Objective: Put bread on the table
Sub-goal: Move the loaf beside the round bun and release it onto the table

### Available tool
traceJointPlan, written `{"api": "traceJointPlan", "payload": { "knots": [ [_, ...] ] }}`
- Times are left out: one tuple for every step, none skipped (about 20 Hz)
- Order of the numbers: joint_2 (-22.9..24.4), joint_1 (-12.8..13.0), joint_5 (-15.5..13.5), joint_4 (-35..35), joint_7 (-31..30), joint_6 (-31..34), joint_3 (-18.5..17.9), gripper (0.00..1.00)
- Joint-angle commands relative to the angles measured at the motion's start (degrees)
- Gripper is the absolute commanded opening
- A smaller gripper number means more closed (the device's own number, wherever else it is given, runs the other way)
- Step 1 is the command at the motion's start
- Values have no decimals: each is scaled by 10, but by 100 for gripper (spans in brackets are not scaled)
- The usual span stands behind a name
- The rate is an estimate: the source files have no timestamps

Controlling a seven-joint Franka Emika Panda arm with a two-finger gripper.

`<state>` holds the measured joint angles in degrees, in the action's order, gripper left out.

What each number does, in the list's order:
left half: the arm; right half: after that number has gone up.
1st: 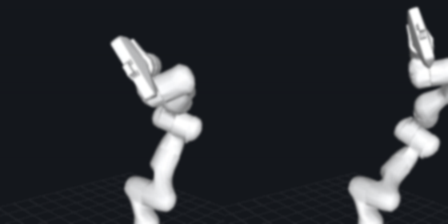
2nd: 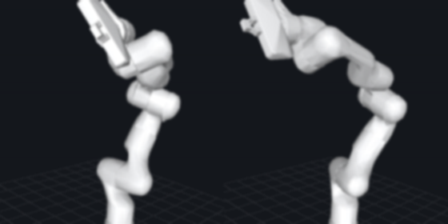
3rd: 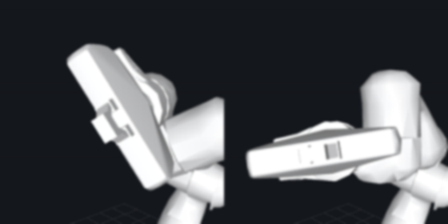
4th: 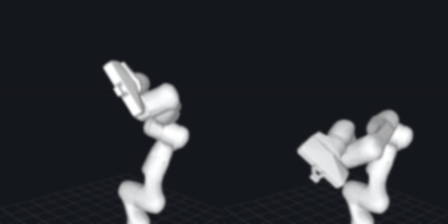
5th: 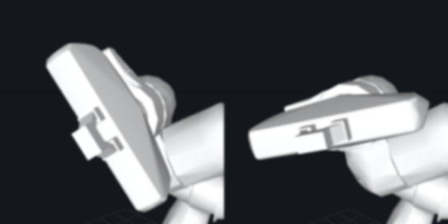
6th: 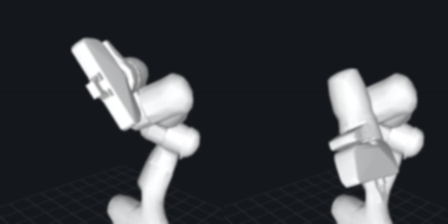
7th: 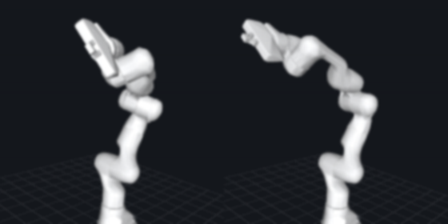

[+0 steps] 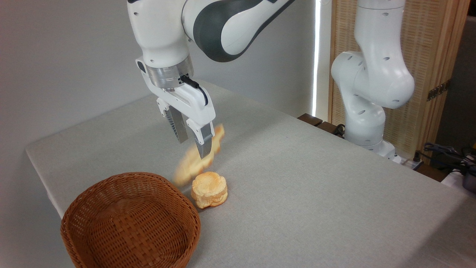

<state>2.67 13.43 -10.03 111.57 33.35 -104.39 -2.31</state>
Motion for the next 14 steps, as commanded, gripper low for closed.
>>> {"api": "traceJointPlan", "payload": {
  "knots": [
    [10,2,-5,5,0,-1,-4,100],
    [10,2,-3,4,1,-5,-5,100],
    [10,2,-3,3,1,-12,-5,100],
    [10,2,-3,1,2,-20,-6,100],
    [11,1,4,-1,2,-28,-8,100],
    [11,1,14,-4,2,-37,-8,100],
    [11,1,25,-8,3,-41,-9,100],
    [10,0,33,-10,3,-46,-10,100],
    [9,0,35,-13,3,-54,-11,100],
    [6,-2,35,-22,3,-56,-12,100],
    [1,-3,36,-29,3,-57,-12,100],
    [-3,-4,37,-36,4,-59,-12,100],
    [-4,-7,37,-42,4,-65,-13,100],
    [-4,-8,37,-42,4,-74,-17,100]
  ]
}}
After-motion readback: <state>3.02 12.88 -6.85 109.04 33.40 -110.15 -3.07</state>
